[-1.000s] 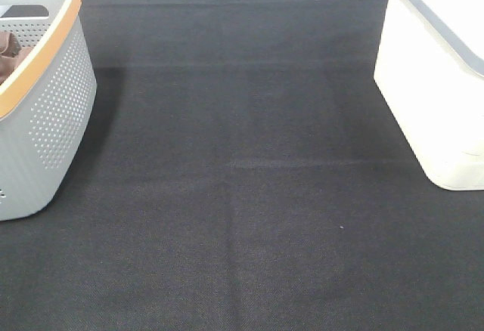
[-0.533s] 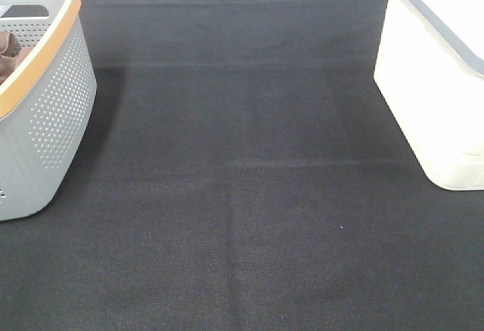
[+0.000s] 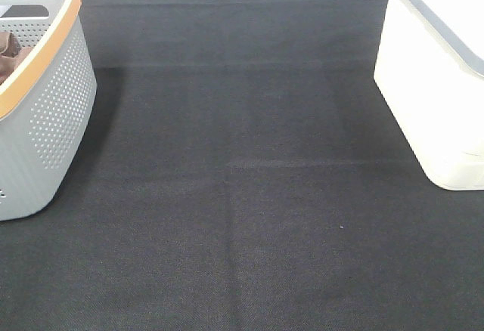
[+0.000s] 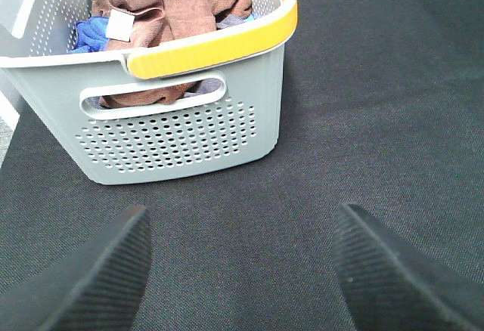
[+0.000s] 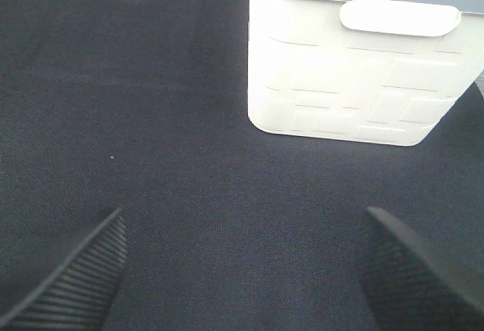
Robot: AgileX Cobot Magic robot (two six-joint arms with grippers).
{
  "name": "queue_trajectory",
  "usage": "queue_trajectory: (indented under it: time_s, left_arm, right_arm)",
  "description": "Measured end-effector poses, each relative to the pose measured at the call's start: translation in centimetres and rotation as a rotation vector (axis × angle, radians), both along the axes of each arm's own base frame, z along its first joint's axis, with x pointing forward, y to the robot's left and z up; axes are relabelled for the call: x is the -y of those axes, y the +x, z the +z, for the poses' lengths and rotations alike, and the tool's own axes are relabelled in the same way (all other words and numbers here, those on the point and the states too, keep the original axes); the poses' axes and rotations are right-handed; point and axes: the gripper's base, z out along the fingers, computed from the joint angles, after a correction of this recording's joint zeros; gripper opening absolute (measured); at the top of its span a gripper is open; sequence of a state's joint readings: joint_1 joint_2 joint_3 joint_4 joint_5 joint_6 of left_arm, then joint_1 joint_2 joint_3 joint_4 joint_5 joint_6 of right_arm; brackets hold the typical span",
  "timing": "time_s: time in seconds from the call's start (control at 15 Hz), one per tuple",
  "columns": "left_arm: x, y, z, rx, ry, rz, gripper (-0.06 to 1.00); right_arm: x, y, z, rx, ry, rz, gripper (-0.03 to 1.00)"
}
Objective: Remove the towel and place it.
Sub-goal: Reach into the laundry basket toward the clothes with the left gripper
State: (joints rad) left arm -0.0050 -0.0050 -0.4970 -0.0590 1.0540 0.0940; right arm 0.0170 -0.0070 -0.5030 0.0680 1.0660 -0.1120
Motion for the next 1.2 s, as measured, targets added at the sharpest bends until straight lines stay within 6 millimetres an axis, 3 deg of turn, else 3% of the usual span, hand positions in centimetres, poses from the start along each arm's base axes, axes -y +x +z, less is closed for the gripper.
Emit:
queue_trajectory:
  time_s: [1.2]
  left_arm:
    - [0.0, 0.0, 0.0, 0.0, 0.0, 0.0, 0.66]
  right_arm:
    - [0.0, 0.0, 0.0, 0.0, 0.0, 0.0, 0.78]
